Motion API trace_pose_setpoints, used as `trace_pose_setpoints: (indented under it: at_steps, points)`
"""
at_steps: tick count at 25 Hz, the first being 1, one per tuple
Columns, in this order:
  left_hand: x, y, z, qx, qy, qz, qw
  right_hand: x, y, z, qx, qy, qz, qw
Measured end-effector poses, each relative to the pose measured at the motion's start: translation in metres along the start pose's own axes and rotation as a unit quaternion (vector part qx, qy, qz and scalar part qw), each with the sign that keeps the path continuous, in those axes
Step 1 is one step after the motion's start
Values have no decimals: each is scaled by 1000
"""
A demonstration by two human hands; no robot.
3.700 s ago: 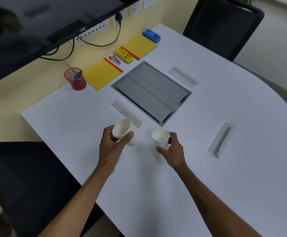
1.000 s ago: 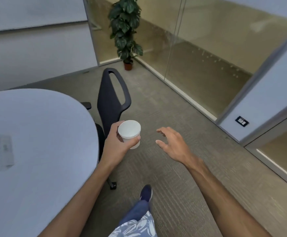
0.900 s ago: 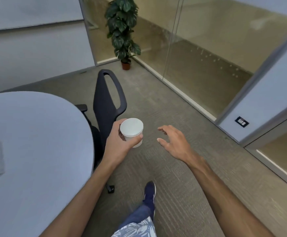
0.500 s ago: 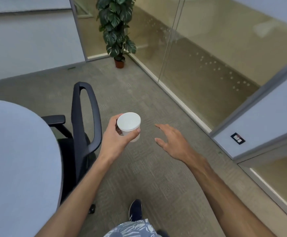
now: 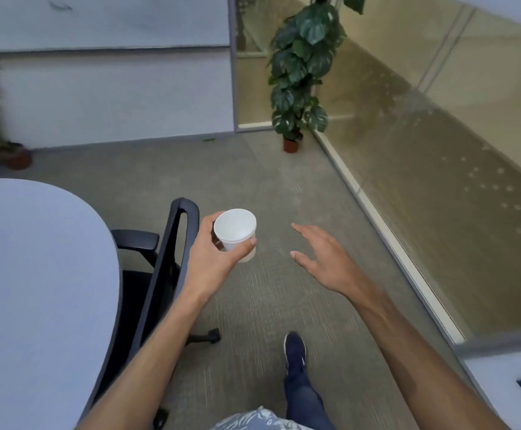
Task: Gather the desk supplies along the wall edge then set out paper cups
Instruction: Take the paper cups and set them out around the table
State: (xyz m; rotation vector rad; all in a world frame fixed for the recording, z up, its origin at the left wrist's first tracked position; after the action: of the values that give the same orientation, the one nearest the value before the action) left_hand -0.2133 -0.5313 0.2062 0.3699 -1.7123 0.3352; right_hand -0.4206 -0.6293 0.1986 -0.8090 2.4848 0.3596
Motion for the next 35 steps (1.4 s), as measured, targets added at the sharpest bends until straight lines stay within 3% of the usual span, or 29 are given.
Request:
trace_pose_setpoints:
  at_steps: [8,18,28,35]
  points:
    - [14,-107,13,166,5,-21,986,16,-172,-54,-54,16,-150,987]
    - [2,-204,-42,305,-1,-64,950,-47,-354,-37,-133,12,-300,945]
    - [-40,-322,-148,448,19,-119,886,-168,-540,32,-246,-4,-410,878]
    - [-47,-354,-218,534,12,-154,831,-268,-600,86,-348,-25,-494,797]
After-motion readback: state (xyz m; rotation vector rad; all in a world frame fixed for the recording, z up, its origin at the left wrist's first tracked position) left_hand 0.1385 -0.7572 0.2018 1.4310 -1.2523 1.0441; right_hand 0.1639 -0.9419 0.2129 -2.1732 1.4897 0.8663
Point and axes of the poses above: each hand's wrist, its own y-axis away from the middle knuckle, its own z-axis out of the palm, x = y × z, the point moved 8 cm from there along -y, towards the middle knuckle, and after that the axes turned 3 degrees about -x, right-handed, at the moved point
